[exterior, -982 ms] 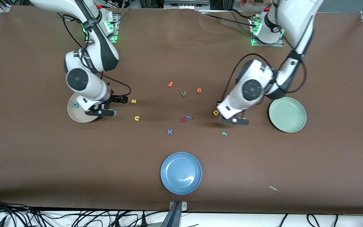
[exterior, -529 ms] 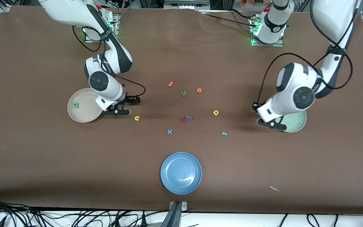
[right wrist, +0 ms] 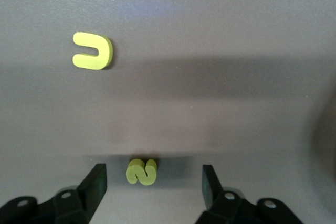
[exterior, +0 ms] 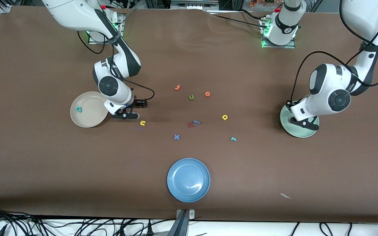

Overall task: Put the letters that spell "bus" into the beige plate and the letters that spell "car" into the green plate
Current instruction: 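Release the c onto the green plate while the right gripper reaches the 2, then grasp the 2 with the right gripper while the left gripper grasps the a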

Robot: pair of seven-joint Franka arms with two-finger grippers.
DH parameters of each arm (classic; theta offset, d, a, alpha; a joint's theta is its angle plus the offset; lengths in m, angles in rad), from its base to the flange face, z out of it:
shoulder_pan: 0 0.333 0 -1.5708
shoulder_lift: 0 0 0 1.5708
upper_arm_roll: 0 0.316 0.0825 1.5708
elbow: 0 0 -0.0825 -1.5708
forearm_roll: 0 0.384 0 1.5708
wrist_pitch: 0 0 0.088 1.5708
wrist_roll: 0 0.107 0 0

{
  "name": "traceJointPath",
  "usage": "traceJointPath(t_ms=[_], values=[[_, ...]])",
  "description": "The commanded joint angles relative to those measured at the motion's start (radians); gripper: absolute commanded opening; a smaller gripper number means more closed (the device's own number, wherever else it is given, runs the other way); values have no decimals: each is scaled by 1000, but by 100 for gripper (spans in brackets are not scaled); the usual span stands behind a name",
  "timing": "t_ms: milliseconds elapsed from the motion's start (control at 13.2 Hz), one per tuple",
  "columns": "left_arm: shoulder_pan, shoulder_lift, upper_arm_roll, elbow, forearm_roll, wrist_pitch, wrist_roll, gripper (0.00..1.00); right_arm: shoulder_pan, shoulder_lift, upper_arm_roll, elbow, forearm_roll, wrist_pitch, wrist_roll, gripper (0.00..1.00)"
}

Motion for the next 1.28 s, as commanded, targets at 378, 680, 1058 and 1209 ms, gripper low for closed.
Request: traceJointPath(t_ms=[378,680,1058,1209], values=[[9,-26,3,-31,63,50,13,54,36,10,0,-9,-4,27,65,68],[-3,-29,-3,-25,54,46,0,62,36,10,0,-9,-10,39,63,53],[-104,-6,-47,-8,-105,90,-100,62,36,12,-4,-9,-25,39,31,48],[-144,20,-67,-3,-191,109,-135,62,36,13,-5,-11,-29,39,29,47]])
